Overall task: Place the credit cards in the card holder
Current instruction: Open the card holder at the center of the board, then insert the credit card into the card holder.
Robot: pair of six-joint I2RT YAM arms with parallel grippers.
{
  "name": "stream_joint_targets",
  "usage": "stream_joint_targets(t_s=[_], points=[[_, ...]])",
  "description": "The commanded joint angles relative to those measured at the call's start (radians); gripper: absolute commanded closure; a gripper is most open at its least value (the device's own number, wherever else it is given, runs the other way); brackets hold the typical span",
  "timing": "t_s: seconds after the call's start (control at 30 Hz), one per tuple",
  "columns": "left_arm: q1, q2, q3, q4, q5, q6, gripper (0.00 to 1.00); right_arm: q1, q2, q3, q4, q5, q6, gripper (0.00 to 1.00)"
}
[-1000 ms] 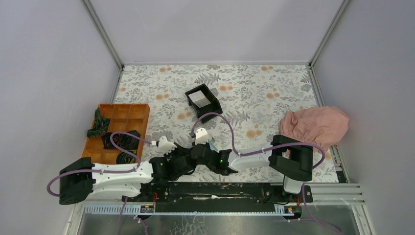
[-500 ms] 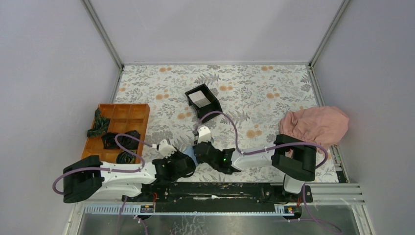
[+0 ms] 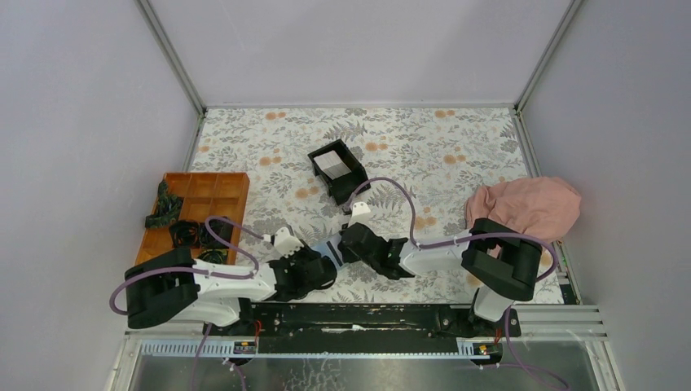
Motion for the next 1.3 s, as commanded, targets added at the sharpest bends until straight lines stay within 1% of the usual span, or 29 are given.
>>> stream_joint_targets(t_s=[0.0,0.07,0.2,0.3,0.4,0.53,0.67,0.87,1.03,1.27], points=[[0.032,0.045,-0.037,0.017,0.081,0.073,0.95,-0.025,0.05,-0.083,-0.252,-0.101,-0.014,1.0],[0.046,0.047,-0.043,0.03,0.089,0.097,0.95,-0.037,0.05,-0.091,-0.249,-0.108,-0.014,1.0],[0.091,0.057,-0.045,0.078,0.118,0.192,0.96,-0.067,0.05,-0.104,-0.24,-0.12,-0.017,1.0],[0.116,0.061,-0.034,0.068,0.14,0.237,0.97,-0.084,0.039,-0.116,-0.236,-0.122,-0.02,1.0],[0.117,0.031,-0.041,0.015,0.16,0.225,0.98,-0.089,0.039,-0.113,-0.235,-0.126,-0.023,1.0],[0.107,-0.059,-0.068,-0.039,0.178,0.198,0.98,-0.094,0.07,-0.098,-0.229,-0.141,-0.028,1.0],[0.083,-0.13,-0.048,-0.114,0.165,0.182,0.95,-0.101,0.085,-0.087,-0.229,-0.151,-0.028,1.0],[0.018,-0.122,0.029,-0.224,0.126,0.139,0.94,-0.108,0.072,-0.086,-0.232,-0.148,-0.031,1.0],[-0.006,-0.097,0.021,-0.235,0.131,0.096,0.94,-0.109,0.056,-0.093,-0.233,-0.148,-0.035,1.0],[-0.03,-0.105,0.007,-0.271,0.128,0.05,0.93,-0.116,0.049,-0.107,-0.228,-0.148,-0.034,1.0]])
